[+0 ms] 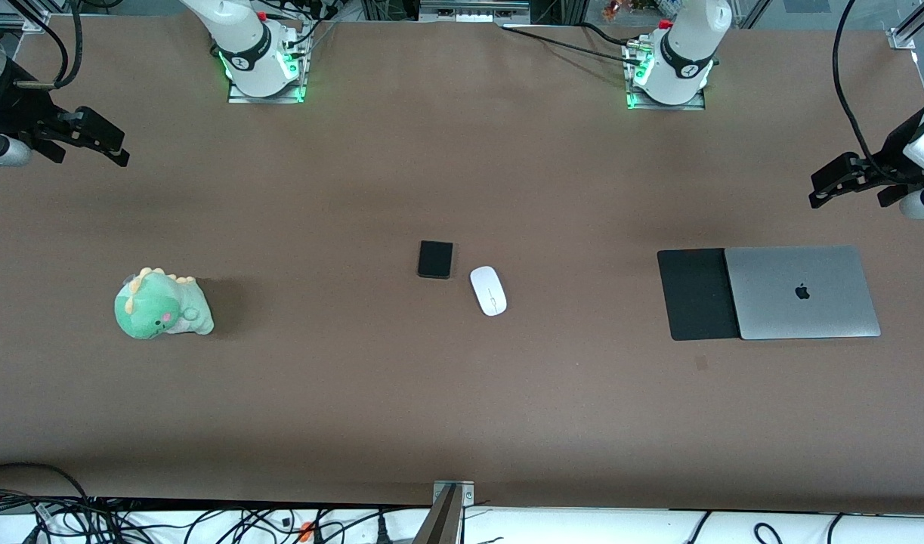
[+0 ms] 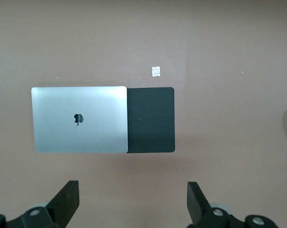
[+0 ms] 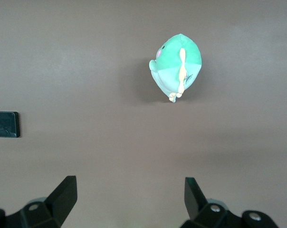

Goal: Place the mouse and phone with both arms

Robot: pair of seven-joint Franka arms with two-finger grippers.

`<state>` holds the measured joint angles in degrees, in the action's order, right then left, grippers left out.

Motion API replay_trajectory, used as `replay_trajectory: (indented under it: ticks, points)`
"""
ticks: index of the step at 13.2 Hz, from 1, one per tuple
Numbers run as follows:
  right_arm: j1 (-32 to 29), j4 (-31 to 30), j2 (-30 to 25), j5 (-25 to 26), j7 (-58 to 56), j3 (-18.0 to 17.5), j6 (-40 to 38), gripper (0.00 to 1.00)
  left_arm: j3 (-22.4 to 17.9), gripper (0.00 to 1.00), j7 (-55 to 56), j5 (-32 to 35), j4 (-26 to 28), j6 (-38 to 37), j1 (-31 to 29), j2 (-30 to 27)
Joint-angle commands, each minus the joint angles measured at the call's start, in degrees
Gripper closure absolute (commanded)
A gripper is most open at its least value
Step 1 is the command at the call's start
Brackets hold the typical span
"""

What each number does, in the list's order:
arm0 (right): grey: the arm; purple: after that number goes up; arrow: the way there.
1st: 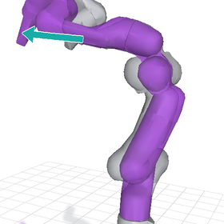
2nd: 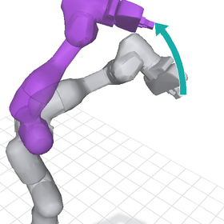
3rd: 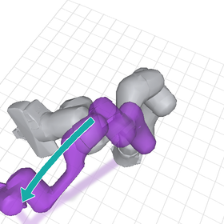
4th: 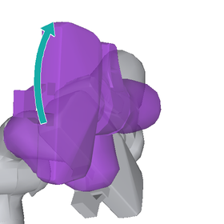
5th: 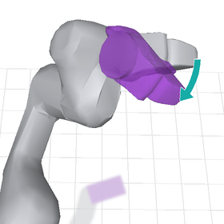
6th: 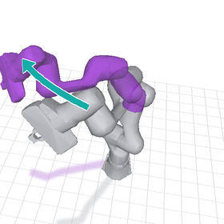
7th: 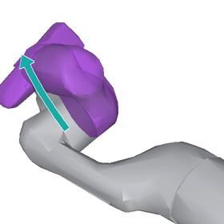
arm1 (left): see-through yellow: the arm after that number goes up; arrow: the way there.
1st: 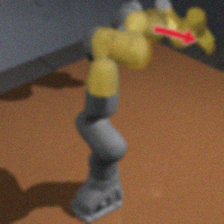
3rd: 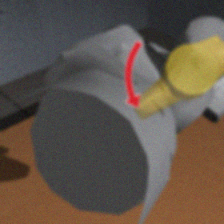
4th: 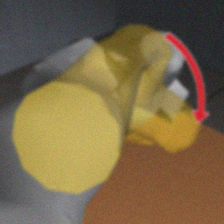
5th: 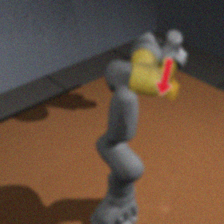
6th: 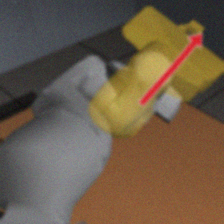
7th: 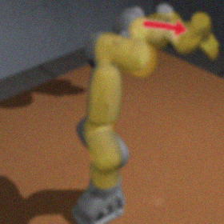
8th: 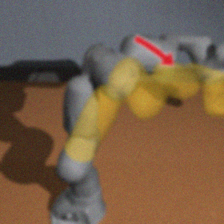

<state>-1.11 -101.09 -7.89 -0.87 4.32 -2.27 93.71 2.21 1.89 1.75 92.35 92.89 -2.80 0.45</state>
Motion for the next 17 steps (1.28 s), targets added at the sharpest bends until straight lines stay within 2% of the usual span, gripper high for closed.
replay_trajectory:
  ticks: [1,4,17]
  points:
    - [0.14,0.98,0.33,-0.8,0.34,-0.02,-0.99,0.0,0.17,0.0,-2.24,0.17,1.14,-1.05,-0.45,-1.67]
    - [0.14,0.9,0.33,-0.8,0.34,-0.02,-0.99,0.0,-0.27,0.0,-1.81,-0.35,-1.03,-0.87,-0.45,-0.63]
    - [0.14,0.98,0.5,-0.88,0.25,-0.02,-0.99,0.0,-0.27,0.0,-1.81,-0.26,-1.03,-1.05,-0.45,-0.54]
